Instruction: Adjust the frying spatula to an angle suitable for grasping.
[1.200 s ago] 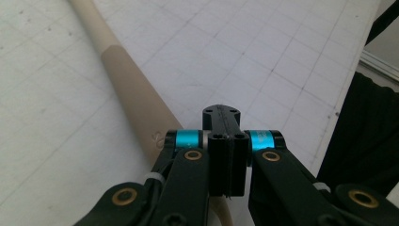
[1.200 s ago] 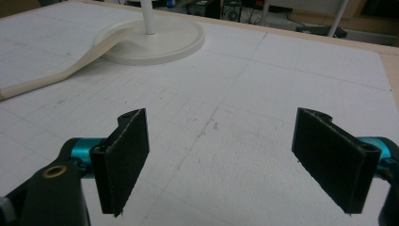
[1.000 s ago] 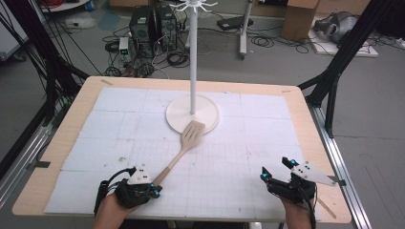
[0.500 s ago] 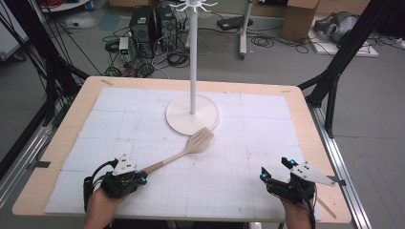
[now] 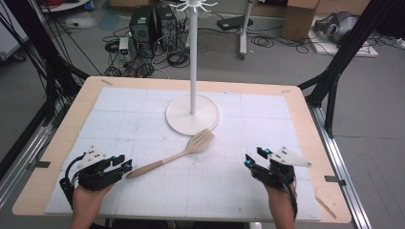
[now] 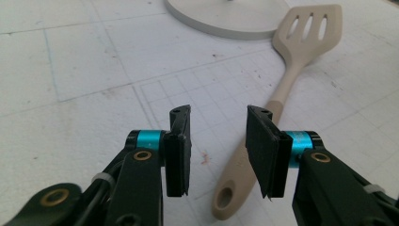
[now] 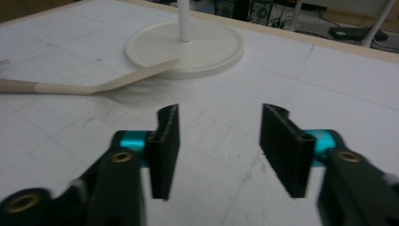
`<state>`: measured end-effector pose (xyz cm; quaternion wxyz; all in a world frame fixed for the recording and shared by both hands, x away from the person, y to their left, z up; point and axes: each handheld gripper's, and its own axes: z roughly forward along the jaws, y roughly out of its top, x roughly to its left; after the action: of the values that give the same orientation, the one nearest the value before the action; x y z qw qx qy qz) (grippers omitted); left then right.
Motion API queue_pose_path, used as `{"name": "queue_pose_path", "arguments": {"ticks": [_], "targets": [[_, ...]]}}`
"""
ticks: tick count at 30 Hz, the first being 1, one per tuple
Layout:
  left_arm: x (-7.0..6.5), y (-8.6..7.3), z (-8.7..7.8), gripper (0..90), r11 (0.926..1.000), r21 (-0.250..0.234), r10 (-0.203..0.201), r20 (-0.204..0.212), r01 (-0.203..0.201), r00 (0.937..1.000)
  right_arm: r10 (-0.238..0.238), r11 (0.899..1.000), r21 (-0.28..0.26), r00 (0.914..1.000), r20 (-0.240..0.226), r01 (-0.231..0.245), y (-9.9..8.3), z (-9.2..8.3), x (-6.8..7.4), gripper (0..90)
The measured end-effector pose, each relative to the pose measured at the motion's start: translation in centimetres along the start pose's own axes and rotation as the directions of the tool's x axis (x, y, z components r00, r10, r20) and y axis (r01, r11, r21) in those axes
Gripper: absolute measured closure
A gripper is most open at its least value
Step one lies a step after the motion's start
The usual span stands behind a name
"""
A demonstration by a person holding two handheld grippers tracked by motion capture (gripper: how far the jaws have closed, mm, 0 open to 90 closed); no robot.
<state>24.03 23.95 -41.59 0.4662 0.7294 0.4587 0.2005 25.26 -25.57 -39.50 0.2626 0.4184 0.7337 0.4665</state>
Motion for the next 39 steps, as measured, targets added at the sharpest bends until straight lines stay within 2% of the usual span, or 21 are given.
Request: {"name": "queue_pose_path", "arguments": {"ticks": [1, 2, 3, 4, 8, 9, 11, 13, 14, 15, 16, 19, 23, 26, 27, 30, 31, 33, 37, 38, 39], "targets": [[0.0, 0.0, 0.0, 63.4, 1.0000, 0.000, 0.000, 0.000, 0.000, 1.0000, 0.000, 1.000, 0.000, 1.0000, 0.000, 0.000, 0.0, 0.0, 0.0, 55.9], [0.1, 0.0, 0.0, 63.9, 1.0000, -0.004, -0.005, 0.005, 0.005, 1.0000, -0.010, 1.000, -0.007, 0.9993, -0.036, 0.009, 1.1, 1.9, 0.5, 67.7], [0.1, -0.1, 0.0, 64.4, 1.0000, 0.000, 0.000, 0.008, 0.000, 1.0000, -0.021, 1.000, -0.006, 0.9989, -0.043, 0.021, 1.8, 3.0, 0.9, 70.8], [0.0, -0.1, 0.1, 64.4, 1.0000, 0.000, 0.001, 0.009, -0.001, 1.0000, -0.021, 1.000, -0.006, 0.9989, -0.043, 0.021, 1.8, 3.0, 0.9, 70.8], [-0.1, -0.2, 0.3, 69.3, 0.9996, 0.007, 0.026, 0.023, -0.026, 0.9994, -0.086, 0.996, -0.002, 0.9931, -0.080, 0.086, 4.0, 6.7, 2.4, 83.8], [-0.2, -0.2, 0.4, 71.3, 0.9996, 0.010, 0.028, 0.026, -0.028, 0.9993, -0.098, 0.995, 0.010, 0.9889, -0.111, 0.100, 4.9, 8.4, 3.1, 85.7], [-0.2, -0.2, 0.4, 71.8, 0.9993, 0.014, 0.035, 0.023, -0.035, 0.9991, -0.109, 0.993, 0.037, 0.9847, -0.136, 0.115, 5.3, 10.1, 3.6, 86.0], [-0.2, -0.3, 0.4, 71.9, 0.9992, 0.019, 0.036, 0.023, -0.036, 0.9991, -0.111, 0.991, 0.054, 0.9830, -0.146, 0.120, 5.4, 10.9, 3.8, 86.0], [-0.2, -0.3, 0.4, 71.8, 0.9992, 0.019, 0.035, 0.023, -0.036, 0.9991, -0.115, 0.989, 0.072, 0.9814, -0.154, 0.127, 5.4, 11.6, 4.0, 86.0], [-0.2, -0.3, 0.4, 71.1, 0.9992, 0.021, 0.034, 0.023, -0.034, 0.9992, -0.124, 0.983, 0.115, 0.9788, -0.163, 0.143, 5.2, 12.7, 4.3, 86.0], [-0.2, -0.3, 0.4, 70.7, 0.9992, 0.021, 0.034, 0.023, -0.034, 0.9992, -0.124, 0.983, 0.115, 0.9788, -0.163, 0.143, 5.2, 12.7, 4.3, 86.0], [-0.2, -0.4, 0.6, 68.5, 0.9992, 0.027, 0.027, 0.017, -0.028, 0.9995, -0.149, 0.965, 0.192, 0.9750, -0.165, 0.180, 4.5, 13.4, 4.4, 85.6], [-0.3, -0.4, 0.6, 68.6, 0.9989, 0.035, 0.031, 0.018, -0.031, 0.9994, -0.166, 0.960, 0.198, 0.9727, -0.162, 0.197, 4.6, 13.2, 4.6, 85.2], [-0.6, -0.2, 0.3, 71.8, 0.9992, 0.035, 0.017, 0.042, -0.018, 0.9990, -0.174, 0.953, 0.220, 0.9711, -0.163, 0.208, 4.5, 13.3, 4.7, 85.1], [-0.8, -0.1, 0.2, 74.3, 0.9990, 0.037, 0.022, 0.052, -0.024, 0.9984, -0.184, 0.948, 0.233, 0.9691, -0.165, 0.219, 4.3, 13.5, 4.8, 84.7], [-1.4, -0.1, 0.2, 79.8, 0.9965, 0.063, 0.050, 0.078, -0.055, 0.9957, -0.194, 0.942, 0.243, 0.9675, -0.163, 0.230, 4.3, 13.6, 4.9, 84.6], [-1.9, -0.2, 0.3, 83.8, 0.9940, 0.083, 0.063, 0.099, -0.072, 0.9930, -0.190, 0.940, 0.255, 0.9686, -0.160, 0.227, 4.2, 13.7, 4.9, 84.6], [-2.2, -0.2, 0.3, 84.1, 0.9940, 0.085, 0.059, 0.115, -0.069, 0.9916, -0.188, 0.939, 0.262, 0.9690, -0.160, 0.225, 4.1, 13.7, 4.8, 84.6], [-4.0, 0.1, 0.5, 84.3, 0.9906, 0.079, 0.096, 0.181, -0.112, 0.9788, -0.187, 0.940, 0.260, 0.9702, -0.155, 0.222, 4.1, 13.8, 4.9, 84.1], [-4.3, 0.1, 0.6, 84.3, 0.9880, 0.089, 0.107, 0.193, -0.126, 0.9753, -0.190, 0.940, 0.257, 0.9694, -0.155, 0.226, 4.1, 13.8, 4.9, 84.1], [-4.9, -0.1, 1.0, 84.4, 0.9819, 0.108, 0.132, 0.203, -0.156, 0.9702, -0.191, 0.940, 0.257, 0.9696, -0.153, 0.225, 4.1, 13.9, 4.9, 84.1]]}}
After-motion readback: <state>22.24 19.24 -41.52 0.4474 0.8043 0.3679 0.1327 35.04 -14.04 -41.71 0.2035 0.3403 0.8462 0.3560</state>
